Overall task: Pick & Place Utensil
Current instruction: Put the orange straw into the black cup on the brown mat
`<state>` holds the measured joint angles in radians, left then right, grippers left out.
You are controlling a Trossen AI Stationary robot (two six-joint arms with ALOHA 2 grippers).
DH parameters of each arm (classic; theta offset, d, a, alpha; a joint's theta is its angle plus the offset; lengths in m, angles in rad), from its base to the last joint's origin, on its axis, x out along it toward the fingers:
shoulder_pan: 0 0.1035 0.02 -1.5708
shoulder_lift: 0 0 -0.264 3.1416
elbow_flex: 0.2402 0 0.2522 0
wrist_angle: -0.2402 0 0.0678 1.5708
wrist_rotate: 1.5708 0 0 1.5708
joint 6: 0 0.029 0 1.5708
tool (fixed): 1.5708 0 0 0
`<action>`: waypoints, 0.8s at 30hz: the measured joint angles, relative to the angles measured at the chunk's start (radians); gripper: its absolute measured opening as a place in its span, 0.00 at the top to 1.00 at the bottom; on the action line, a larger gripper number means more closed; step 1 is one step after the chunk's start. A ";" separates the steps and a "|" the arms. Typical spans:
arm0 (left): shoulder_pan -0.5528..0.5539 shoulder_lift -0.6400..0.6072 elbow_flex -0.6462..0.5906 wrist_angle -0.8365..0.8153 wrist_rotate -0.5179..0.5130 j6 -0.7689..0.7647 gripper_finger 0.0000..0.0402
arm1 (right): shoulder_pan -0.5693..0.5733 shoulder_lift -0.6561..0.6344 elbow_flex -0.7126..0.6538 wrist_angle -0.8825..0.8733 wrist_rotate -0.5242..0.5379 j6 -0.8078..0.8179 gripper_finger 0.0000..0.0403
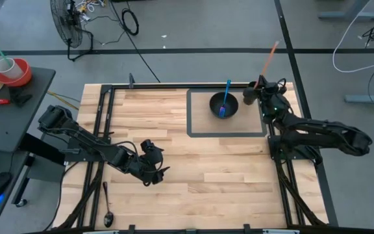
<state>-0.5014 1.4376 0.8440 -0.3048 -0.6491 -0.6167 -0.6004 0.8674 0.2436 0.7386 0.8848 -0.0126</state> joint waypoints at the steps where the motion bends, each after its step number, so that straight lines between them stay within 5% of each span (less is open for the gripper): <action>1: 0.000 0.000 0.000 0.000 -0.002 0.000 0.04 | -0.021 0.010 -0.015 0.015 -0.021 0.004 0.97; 11: 0.001 0.000 0.000 0.001 -0.021 0.000 0.04 | -0.106 0.083 -0.038 0.130 -0.193 -0.048 0.97; 24: 0.001 0.000 0.000 0.006 -0.032 -0.008 0.04 | -0.107 0.193 -0.076 0.184 -0.117 -0.022 0.97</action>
<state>-0.5003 1.4376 0.8440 -0.2993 -0.6807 -0.6250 -0.7074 1.0604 0.1673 0.9229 0.7677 -0.0345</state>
